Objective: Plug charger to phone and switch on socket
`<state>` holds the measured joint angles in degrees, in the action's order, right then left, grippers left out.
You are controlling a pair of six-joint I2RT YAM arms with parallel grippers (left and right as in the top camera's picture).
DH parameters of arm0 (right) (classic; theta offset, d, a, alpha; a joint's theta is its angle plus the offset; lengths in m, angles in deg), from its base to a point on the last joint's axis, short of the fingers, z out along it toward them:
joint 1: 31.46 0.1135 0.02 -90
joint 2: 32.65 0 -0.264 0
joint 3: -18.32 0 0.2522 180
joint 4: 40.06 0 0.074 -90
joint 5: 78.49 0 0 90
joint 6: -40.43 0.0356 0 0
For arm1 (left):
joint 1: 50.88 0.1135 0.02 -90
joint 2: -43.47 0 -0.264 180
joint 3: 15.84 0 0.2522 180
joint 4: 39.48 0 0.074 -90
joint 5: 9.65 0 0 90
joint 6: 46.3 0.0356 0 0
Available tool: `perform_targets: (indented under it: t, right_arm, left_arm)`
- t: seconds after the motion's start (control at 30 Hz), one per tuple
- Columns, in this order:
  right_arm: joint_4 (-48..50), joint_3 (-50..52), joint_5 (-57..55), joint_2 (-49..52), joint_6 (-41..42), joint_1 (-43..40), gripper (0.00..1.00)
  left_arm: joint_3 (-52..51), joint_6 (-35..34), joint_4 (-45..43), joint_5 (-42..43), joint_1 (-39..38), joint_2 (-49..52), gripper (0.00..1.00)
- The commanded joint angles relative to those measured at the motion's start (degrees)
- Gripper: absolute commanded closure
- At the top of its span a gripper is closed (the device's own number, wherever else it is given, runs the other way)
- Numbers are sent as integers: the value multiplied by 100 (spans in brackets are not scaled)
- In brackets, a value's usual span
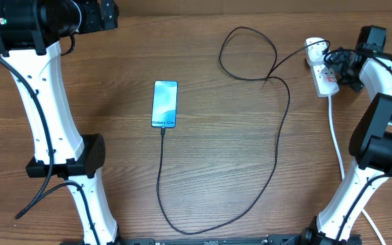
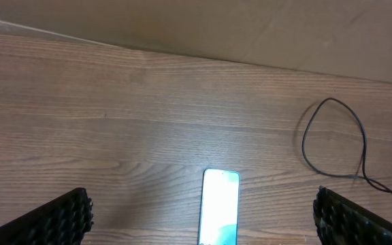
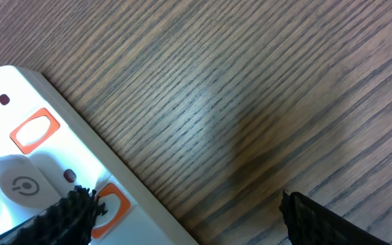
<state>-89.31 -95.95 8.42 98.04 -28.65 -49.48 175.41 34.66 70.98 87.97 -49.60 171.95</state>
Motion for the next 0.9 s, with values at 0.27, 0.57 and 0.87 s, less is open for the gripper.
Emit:
perform_targets:
  t: [0.27, 0.57, 0.87]
  right_arm:
    - [-234, -70, 166, 111, -223, 144, 13]
    - [-232, -55, 164, 114, -319, 302, 13]
    - [-256, 39, 146, 92, -315, 337, 4]
  left_arm:
    - [33, 24, 9, -76, 20, -33, 0]
    - [33, 24, 9, -76, 20, -33, 0]
    - [33, 24, 9, -76, 20, -33, 1]
